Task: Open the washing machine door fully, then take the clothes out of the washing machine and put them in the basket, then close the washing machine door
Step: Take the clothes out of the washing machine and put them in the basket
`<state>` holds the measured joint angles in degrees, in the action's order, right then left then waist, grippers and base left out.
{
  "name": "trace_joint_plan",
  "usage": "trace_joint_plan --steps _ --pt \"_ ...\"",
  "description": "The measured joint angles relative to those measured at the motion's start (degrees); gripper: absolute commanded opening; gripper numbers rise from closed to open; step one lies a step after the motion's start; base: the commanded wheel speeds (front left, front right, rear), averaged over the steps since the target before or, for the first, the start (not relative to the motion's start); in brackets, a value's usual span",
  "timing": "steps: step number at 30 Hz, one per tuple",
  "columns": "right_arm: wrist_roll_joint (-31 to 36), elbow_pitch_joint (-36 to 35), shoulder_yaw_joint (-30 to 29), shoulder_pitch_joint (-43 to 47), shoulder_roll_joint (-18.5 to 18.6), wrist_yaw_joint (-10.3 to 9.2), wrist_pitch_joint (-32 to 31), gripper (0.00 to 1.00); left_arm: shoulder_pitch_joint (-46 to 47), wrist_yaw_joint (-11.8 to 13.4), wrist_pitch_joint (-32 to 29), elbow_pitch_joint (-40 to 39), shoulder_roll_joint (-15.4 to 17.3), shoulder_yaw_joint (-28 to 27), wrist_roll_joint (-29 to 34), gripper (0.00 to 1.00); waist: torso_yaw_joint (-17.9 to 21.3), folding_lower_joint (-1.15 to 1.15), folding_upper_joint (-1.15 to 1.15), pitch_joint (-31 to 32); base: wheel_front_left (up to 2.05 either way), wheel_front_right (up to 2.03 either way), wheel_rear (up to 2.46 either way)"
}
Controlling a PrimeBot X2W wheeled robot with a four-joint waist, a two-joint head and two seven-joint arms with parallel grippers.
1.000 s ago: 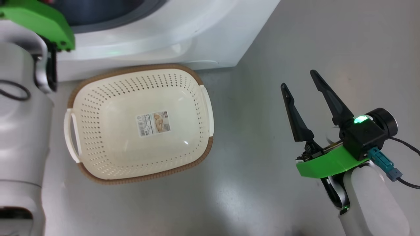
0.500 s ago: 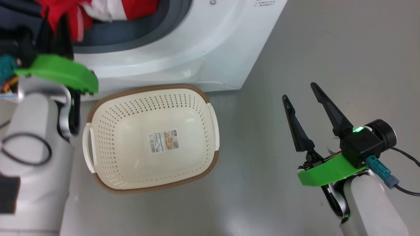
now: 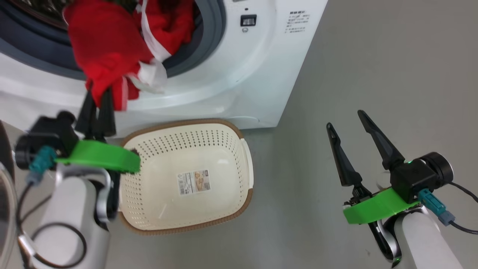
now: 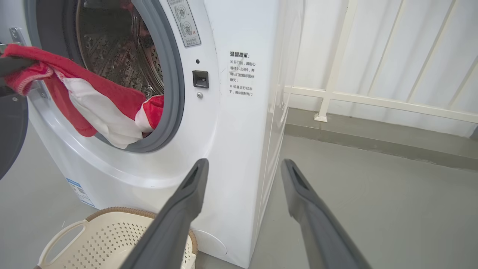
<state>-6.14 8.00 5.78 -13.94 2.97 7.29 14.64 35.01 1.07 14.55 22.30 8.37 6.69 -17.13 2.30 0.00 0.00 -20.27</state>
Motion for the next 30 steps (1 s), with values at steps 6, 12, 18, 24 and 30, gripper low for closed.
trace_joint_plan --steps 6,12,18,24,30 --pt "-0.37 0.03 -0.58 1.47 -0.01 0.0 0.0 1.0 -5.11 0.7 0.0 -2.41 -0.66 0.2 0.0 0.0 -0.1 0.0 0.0 2.68 0.0 0.0 0.0" --pt "-0.37 0.02 -1.02 3.32 -0.04 0.0 0.0 1.0 -10.46 1.12 -0.02 -5.54 -1.11 1.09 0.0 0.0 0.4 0.0 0.0 5.02 0.0 0.0 0.0" --pt "-0.37 -0.32 -1.32 3.44 -0.04 0.0 0.0 1.0 -14.46 1.52 -1.2 -9.56 -1.9 3.26 0.0 0.0 1.12 0.0 0.0 5.81 0.0 0.0 0.0" --pt "-0.41 -0.65 -1.37 3.46 -0.05 0.0 0.0 1.0 -17.09 1.47 -3.43 -10.56 -2.97 6.33 -0.09 0.0 1.26 0.0 0.0 4.58 0.0 0.0 0.0" --pt "-0.42 -0.9 -1.35 3.41 -0.05 0.0 0.0 1.0 -16.96 0.22 -3.94 -5.61 -3.99 6.38 -3.31 0.0 1.38 0.0 0.0 2.42 0.0 0.0 0.0"
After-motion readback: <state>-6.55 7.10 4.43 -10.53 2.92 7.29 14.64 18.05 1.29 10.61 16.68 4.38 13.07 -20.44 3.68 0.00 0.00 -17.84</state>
